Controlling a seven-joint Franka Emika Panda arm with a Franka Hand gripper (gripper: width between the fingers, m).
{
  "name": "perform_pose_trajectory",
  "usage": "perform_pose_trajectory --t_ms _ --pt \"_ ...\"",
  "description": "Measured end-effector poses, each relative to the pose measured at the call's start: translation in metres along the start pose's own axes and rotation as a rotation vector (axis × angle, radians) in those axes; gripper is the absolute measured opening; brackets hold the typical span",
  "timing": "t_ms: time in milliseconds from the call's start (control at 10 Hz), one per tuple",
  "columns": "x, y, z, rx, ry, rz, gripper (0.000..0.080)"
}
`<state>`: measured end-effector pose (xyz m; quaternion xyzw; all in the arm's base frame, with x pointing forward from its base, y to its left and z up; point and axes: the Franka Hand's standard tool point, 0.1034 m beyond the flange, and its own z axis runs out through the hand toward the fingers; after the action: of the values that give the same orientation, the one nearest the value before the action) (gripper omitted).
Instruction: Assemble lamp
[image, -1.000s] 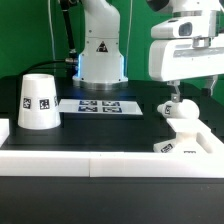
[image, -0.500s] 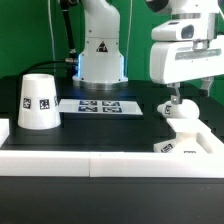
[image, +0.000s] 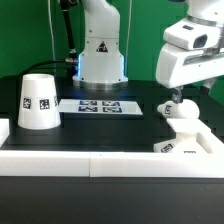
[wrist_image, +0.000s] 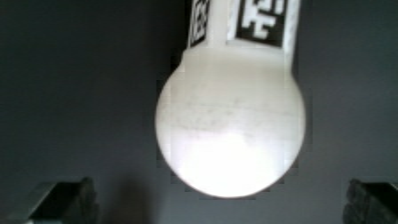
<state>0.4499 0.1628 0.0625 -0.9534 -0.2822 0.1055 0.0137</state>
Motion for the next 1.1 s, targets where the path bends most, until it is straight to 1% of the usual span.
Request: perform_pose_trajectory --t_ms 100,200,300,400,500,600,800,900,1000,1100 --pt "-0.001 -0.002 0.000 0.007 -0.091 0.019 0.0698" --pt "0.001 -0.001 0.002 0.008 -0.142 0.012 0.0698" --pt "0.002 0.003 0.004 0.003 -0.176 0.004 0.0698" --pt "0.000 0.006 0.005 0.005 -0.232 0.000 0.0698" --pt "-0.004 0.003 0.006 0.019 -0.315 0.006 0.0698" --pt "-0.004 0.001 0.008 0.033 -0.386 0.003 0.0698" --pt "-0.007 0.001 0.015 0.056 -0.507 0.012 0.0698" --pt "-0.007 0.003 0.017 0.043 -0.552 0.017 0.0698" --pt "-0.012 0.002 0.020 0.036 -0.629 0.015 0.0698" --pt "-0.012 0.000 0.023 0.041 -0.686 0.011 0.0698"
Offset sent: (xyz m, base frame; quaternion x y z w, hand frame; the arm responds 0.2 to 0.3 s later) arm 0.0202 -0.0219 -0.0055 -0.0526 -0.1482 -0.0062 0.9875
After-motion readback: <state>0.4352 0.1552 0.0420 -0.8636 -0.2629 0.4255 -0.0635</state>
